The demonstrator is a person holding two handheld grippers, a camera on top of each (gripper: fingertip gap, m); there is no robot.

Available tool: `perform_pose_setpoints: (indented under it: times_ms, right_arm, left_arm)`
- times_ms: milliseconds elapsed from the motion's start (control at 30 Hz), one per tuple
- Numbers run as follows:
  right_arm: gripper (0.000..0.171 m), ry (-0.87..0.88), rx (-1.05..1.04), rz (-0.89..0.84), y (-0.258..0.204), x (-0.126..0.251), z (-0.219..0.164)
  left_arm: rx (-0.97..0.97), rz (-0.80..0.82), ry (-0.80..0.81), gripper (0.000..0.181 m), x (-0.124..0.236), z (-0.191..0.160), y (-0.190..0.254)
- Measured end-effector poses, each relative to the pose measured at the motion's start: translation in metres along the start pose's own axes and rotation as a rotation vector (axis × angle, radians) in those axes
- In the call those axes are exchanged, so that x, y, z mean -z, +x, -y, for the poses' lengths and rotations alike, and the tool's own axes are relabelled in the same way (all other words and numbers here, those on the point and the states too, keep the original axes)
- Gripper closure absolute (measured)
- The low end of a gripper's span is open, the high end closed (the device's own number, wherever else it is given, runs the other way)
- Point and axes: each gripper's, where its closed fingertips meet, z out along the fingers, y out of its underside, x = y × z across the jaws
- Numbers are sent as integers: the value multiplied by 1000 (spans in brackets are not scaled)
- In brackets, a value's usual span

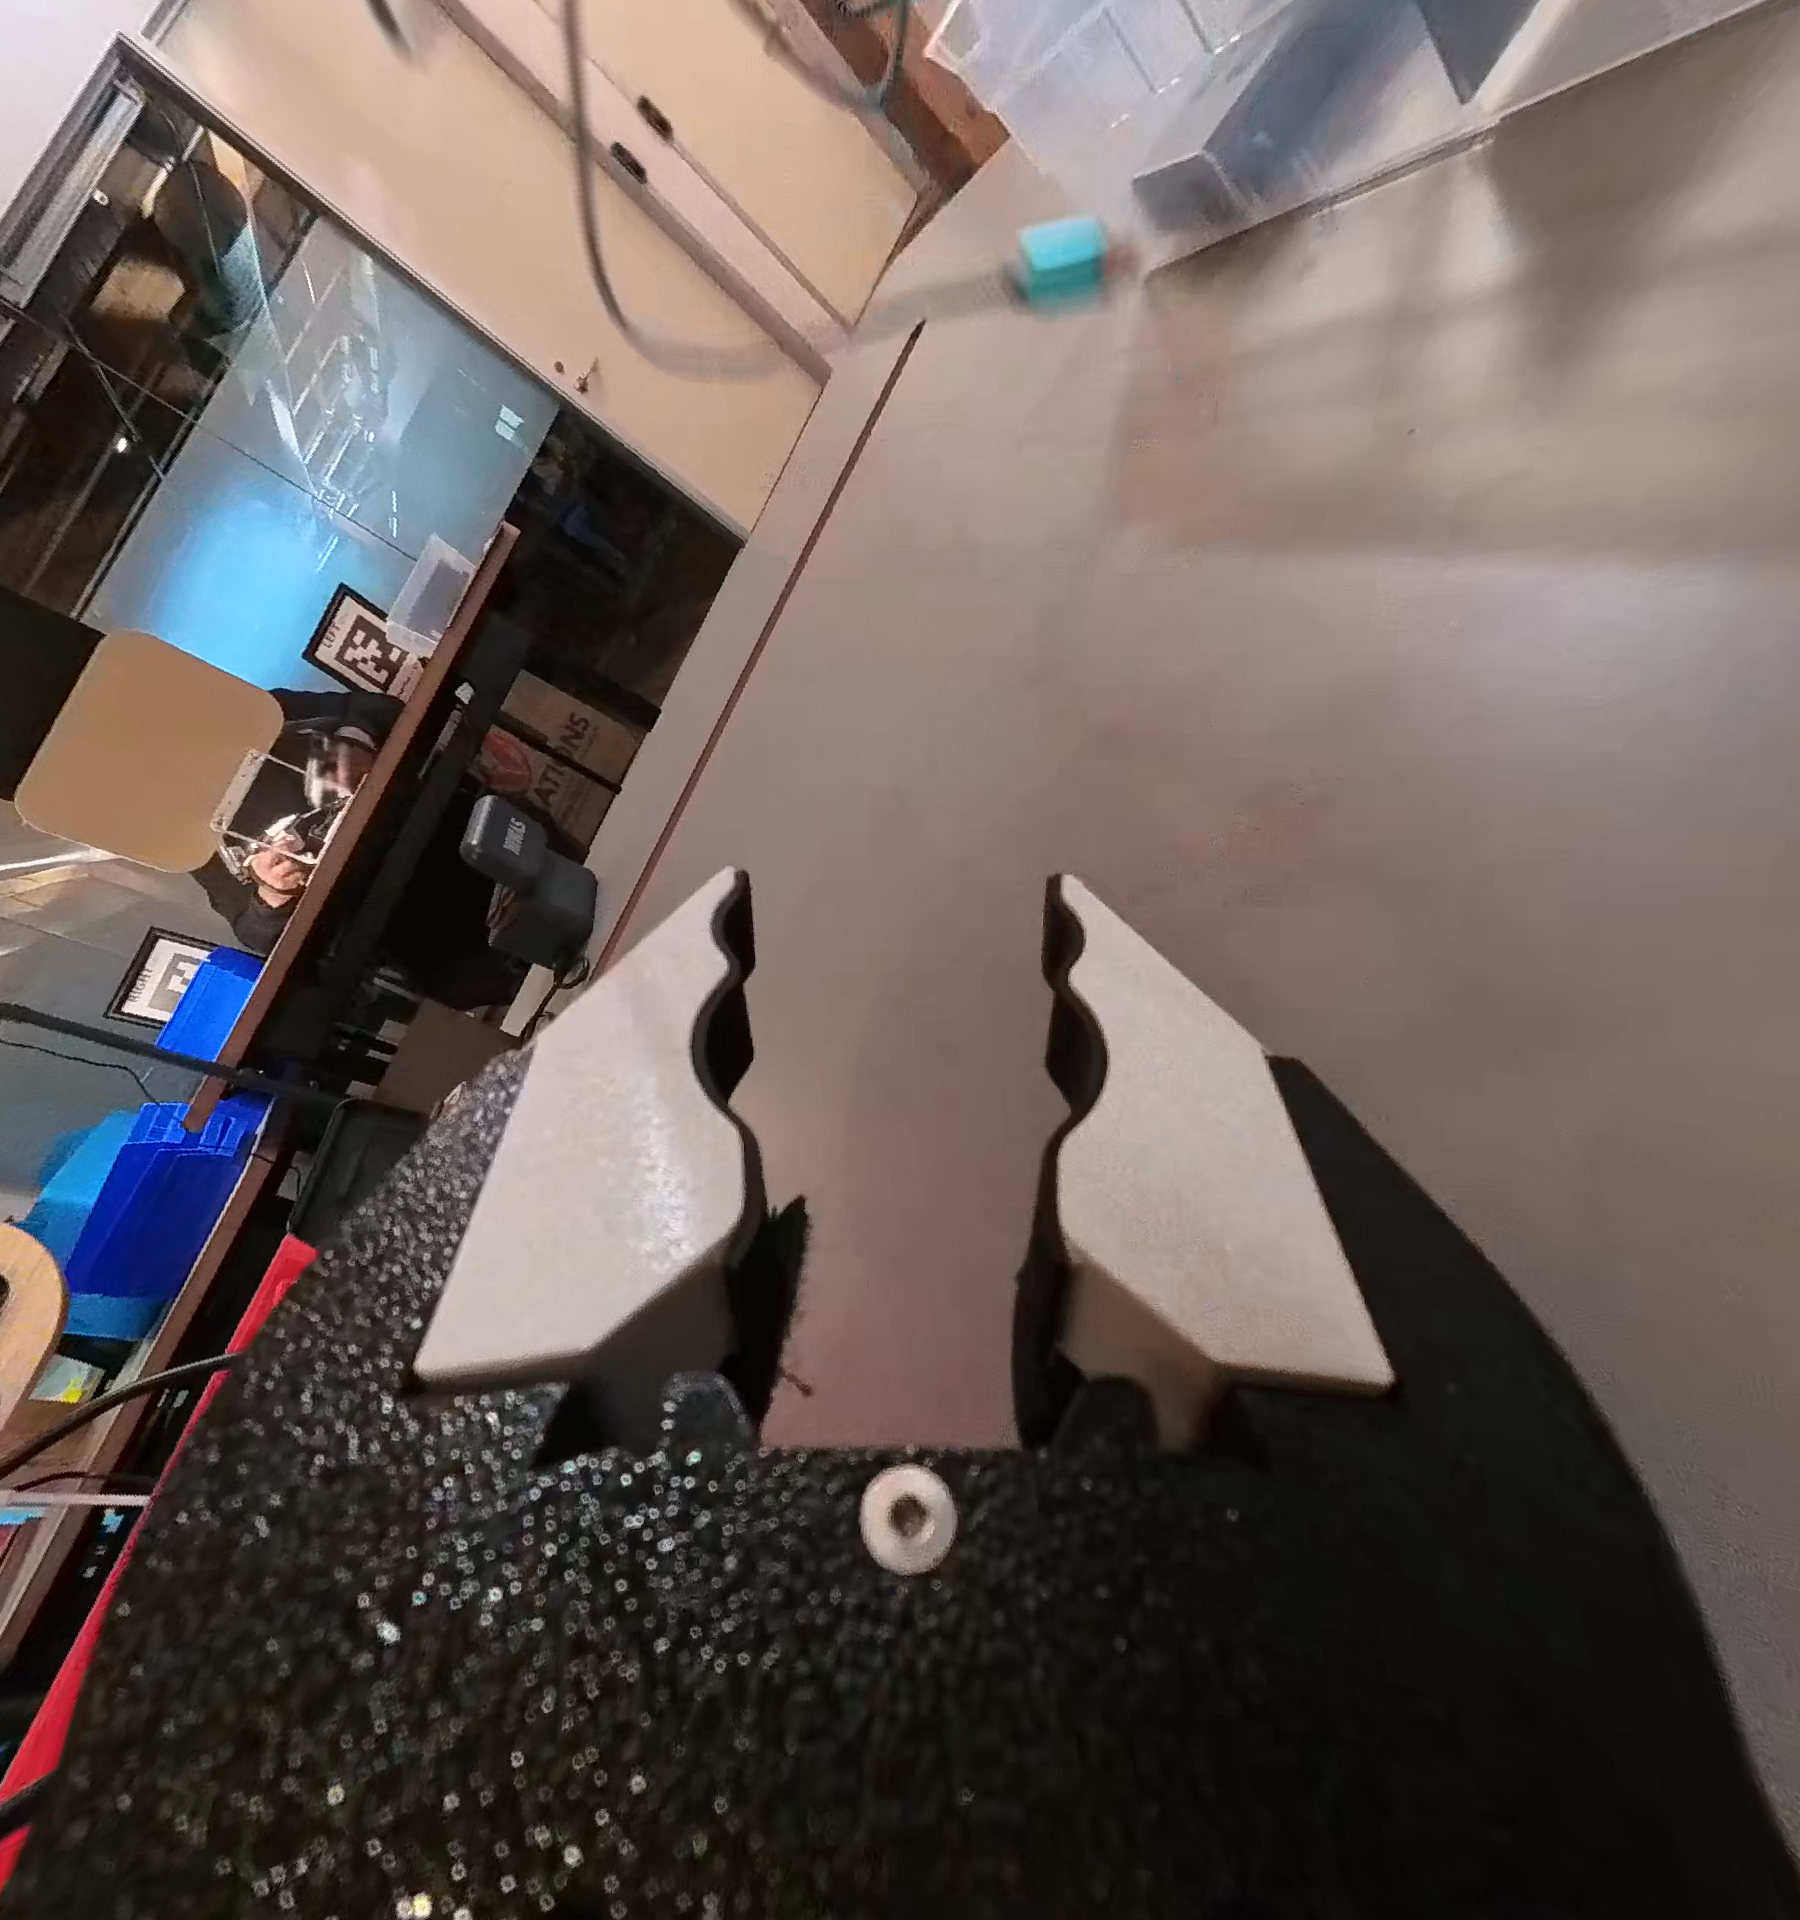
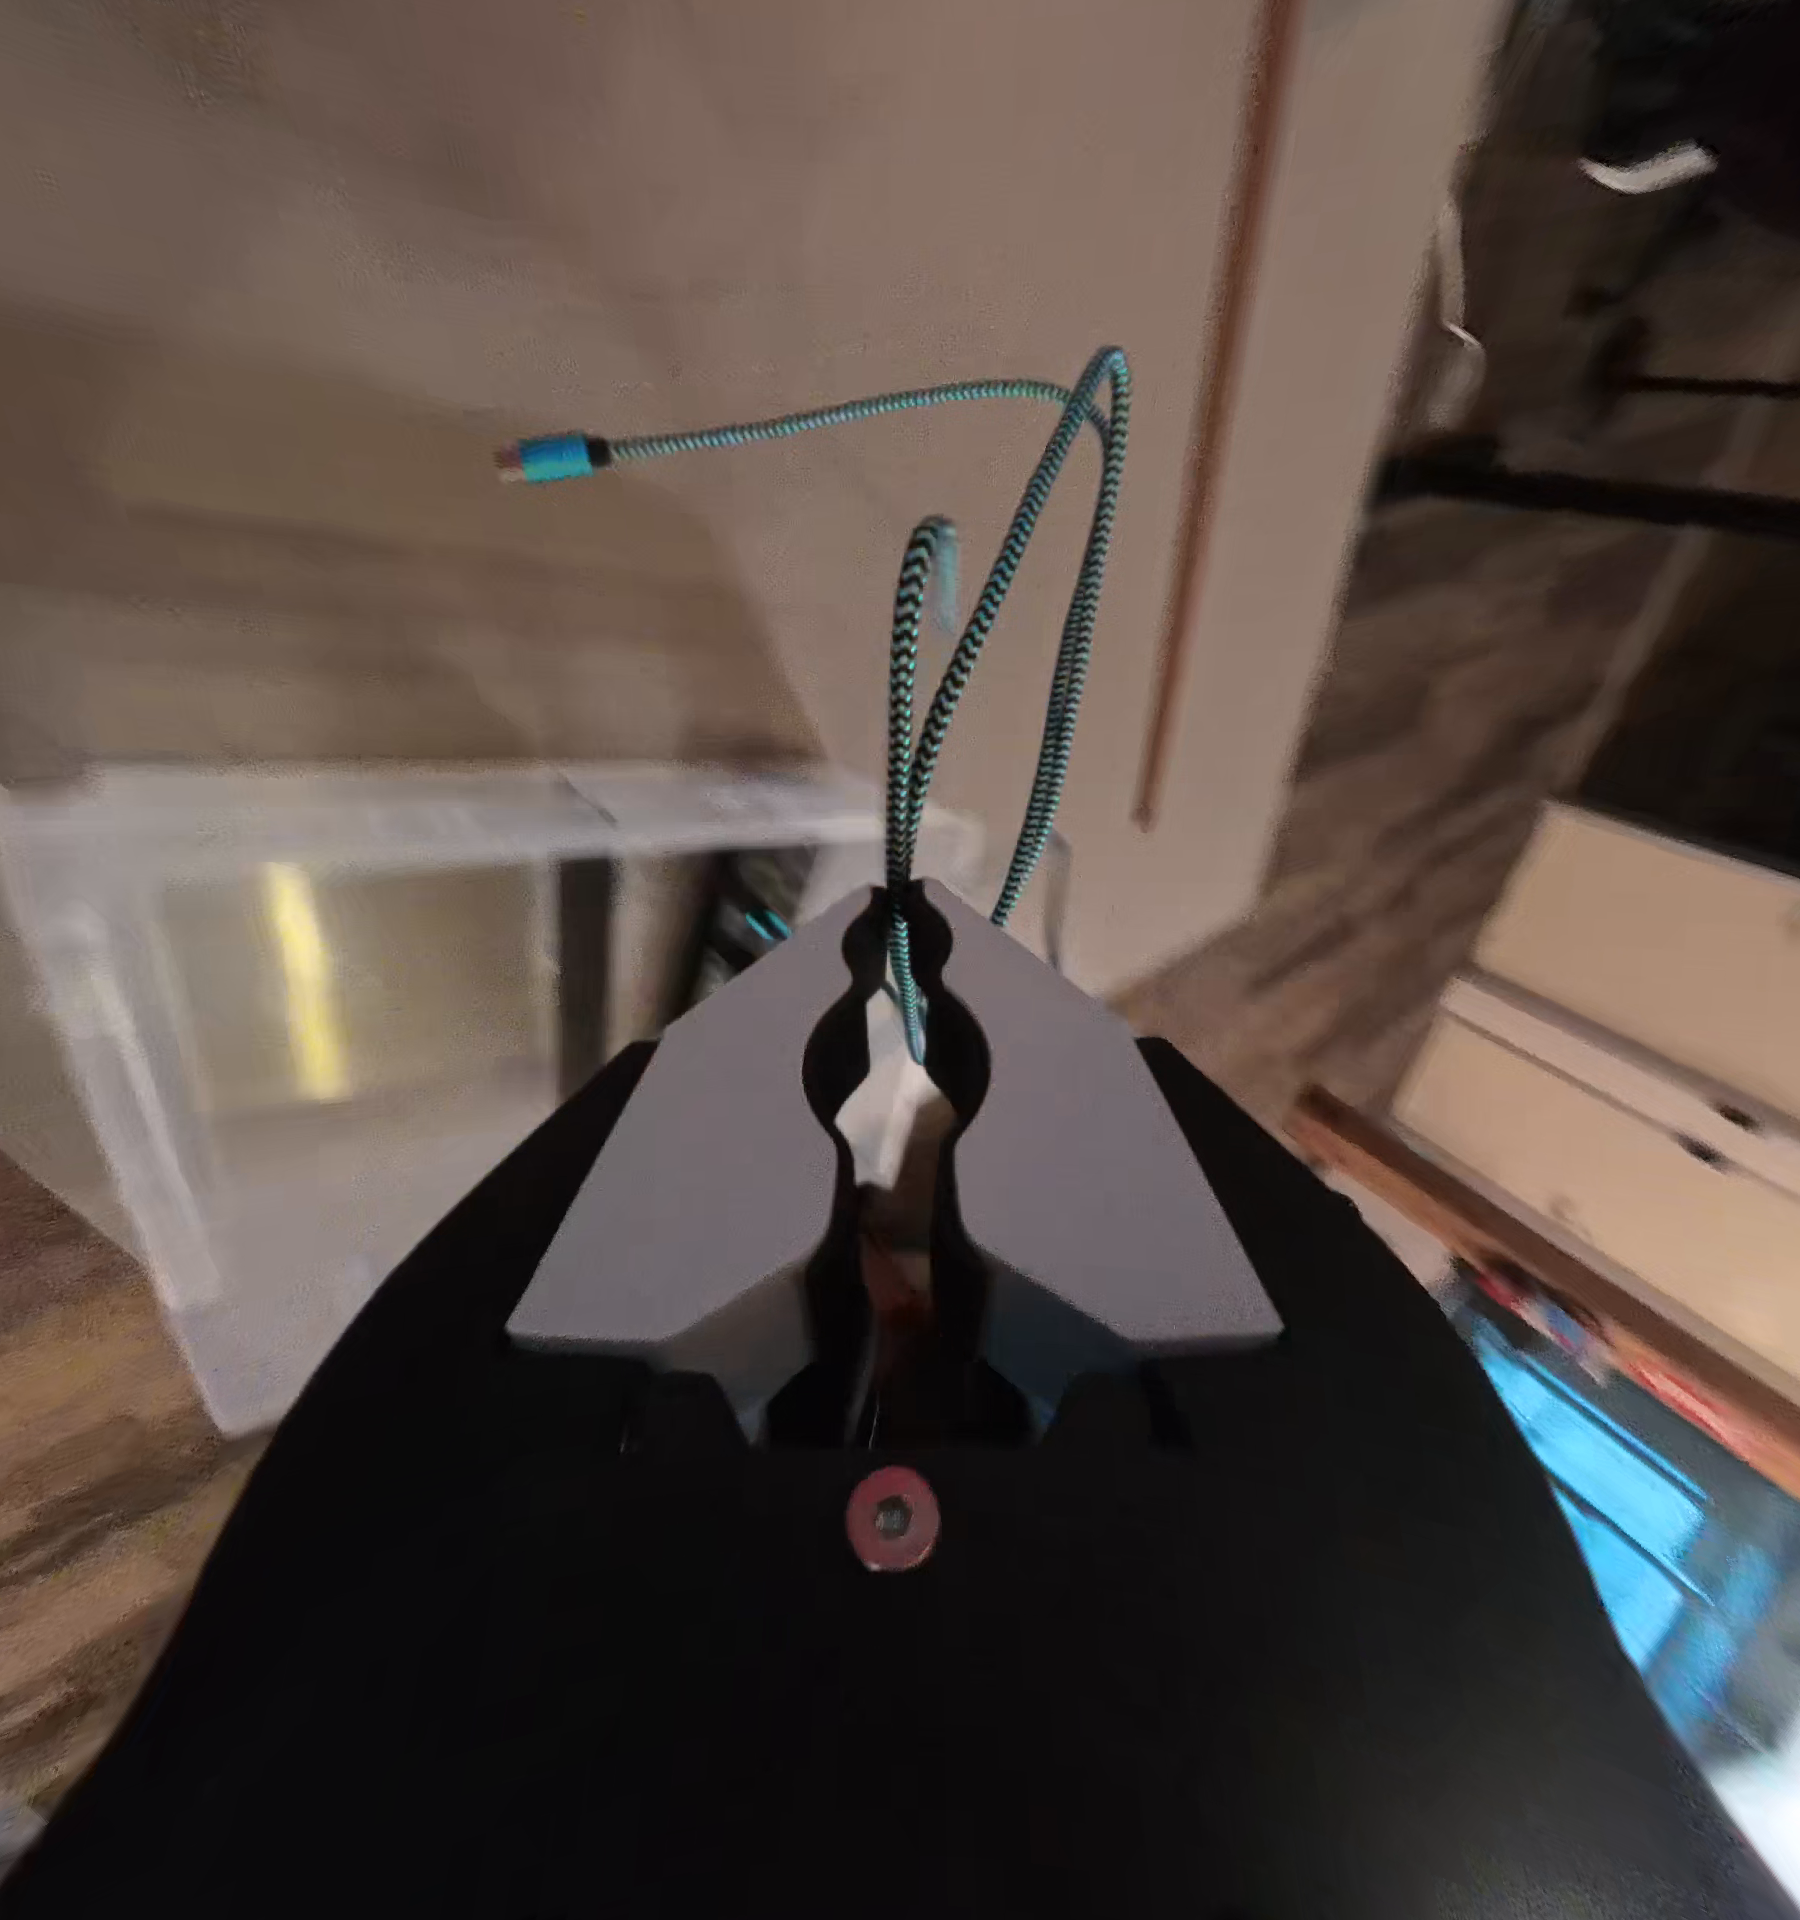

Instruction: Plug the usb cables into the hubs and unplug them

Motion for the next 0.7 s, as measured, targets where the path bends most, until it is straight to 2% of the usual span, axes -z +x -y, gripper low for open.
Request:
perform_pose_setpoints:
  times_ms: [167,333,533,700]
  right_arm:
    - [170,-153,2,-164,54,68,-79]
    - [170,-275,-30,-206,74,95,-140]
    - [170,-444,22,-96,47,53,-183]
    - [170,-431,127,-59,25,-7,-180]
  left_arm:
    - [20,-2,1,128,0,-1,-1]
    - [14,-5,1,129,0,0,-1]
    - [9,-14,1,131,-1,0,1]
    - [1,-8,-1,131,1,-1,0]
